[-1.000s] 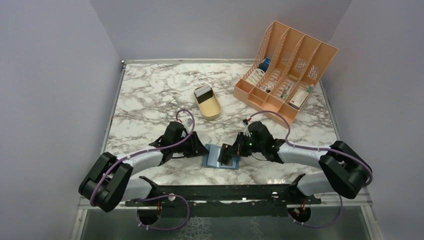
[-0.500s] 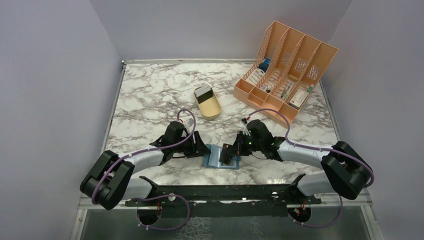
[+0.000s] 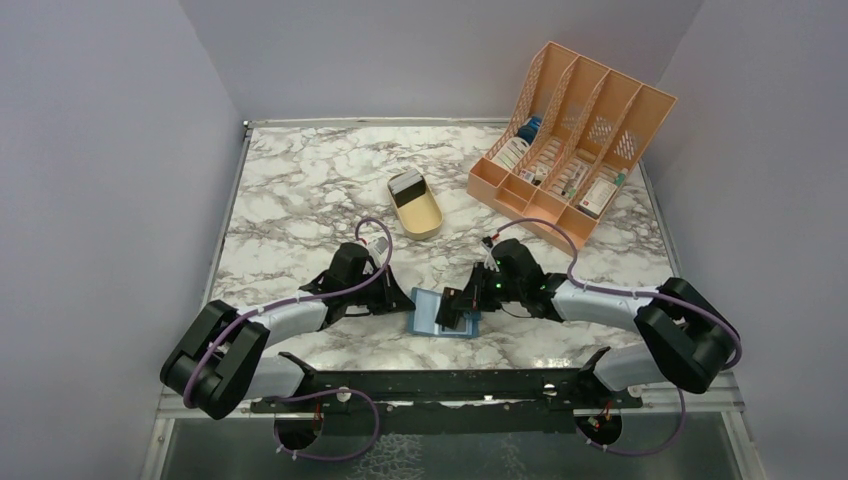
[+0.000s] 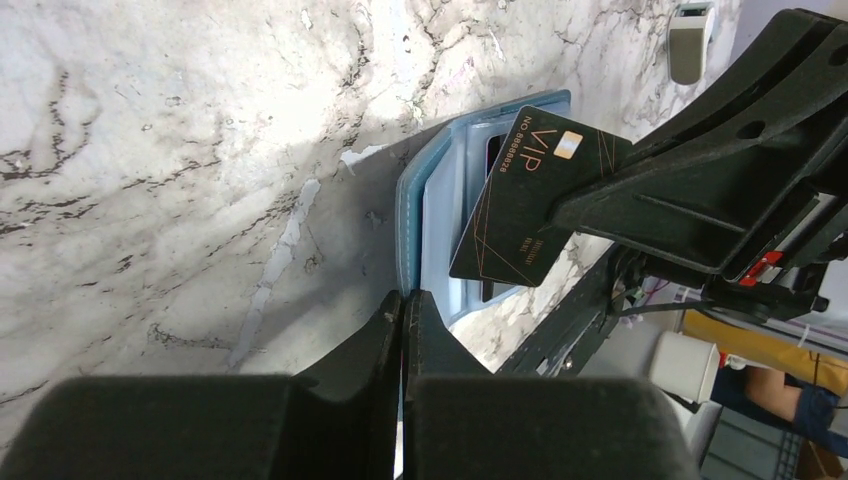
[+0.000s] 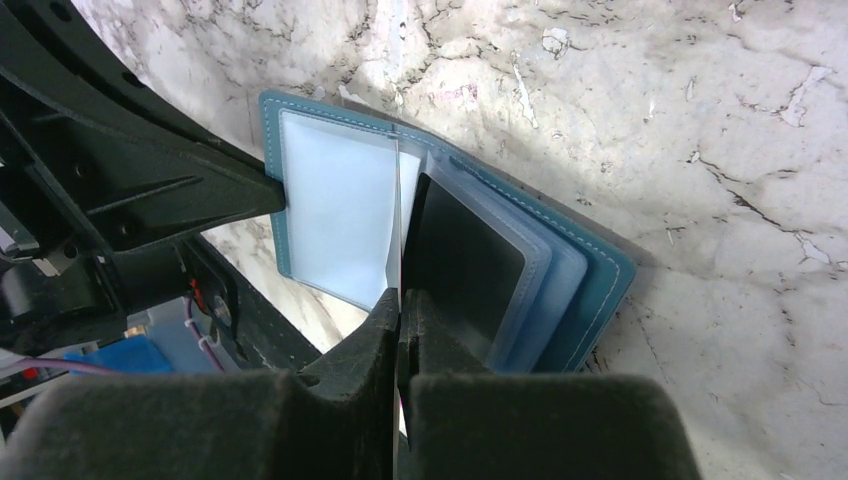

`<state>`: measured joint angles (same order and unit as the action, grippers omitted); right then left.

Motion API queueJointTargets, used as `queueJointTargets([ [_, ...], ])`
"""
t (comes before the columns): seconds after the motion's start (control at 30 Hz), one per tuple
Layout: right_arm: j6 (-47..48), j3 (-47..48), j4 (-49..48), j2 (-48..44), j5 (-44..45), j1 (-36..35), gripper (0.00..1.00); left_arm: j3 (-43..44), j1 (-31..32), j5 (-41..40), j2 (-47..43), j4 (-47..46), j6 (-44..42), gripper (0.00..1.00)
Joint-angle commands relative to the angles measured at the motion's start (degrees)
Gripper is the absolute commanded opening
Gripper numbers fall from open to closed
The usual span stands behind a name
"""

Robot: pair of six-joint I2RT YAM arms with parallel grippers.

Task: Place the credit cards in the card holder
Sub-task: Insert the credit card into the card holder.

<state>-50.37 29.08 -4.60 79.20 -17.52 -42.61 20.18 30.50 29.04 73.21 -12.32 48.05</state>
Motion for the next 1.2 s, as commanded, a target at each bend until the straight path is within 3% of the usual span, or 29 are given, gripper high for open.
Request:
queueJointTargets([
  [0.0,-0.8,-0.5,-2.7,1.6,0.2,0.2,0.01,-0.5,0.2,-0.4,0.6,-0.5,-1.2,0.00],
  [0.43,-5.3,-4.4,-7.7,0.9,0.1,0.3,0.01,-2.0,0.3,-1.8,0.9,-2.1,0.1,0.00],
  [0.83,-5.1,-5.3,-7.0,-1.8,6.0,0.3,0.01,-2.4,0.2,-2.1,1.2,-2.6,0.9,0.00],
  [1.17,-5.0,-6.3,-13.1,2.8,0.5,0.2,0.01,-2.7,0.2,-2.3,1.1,-2.8,1.3,0.00],
])
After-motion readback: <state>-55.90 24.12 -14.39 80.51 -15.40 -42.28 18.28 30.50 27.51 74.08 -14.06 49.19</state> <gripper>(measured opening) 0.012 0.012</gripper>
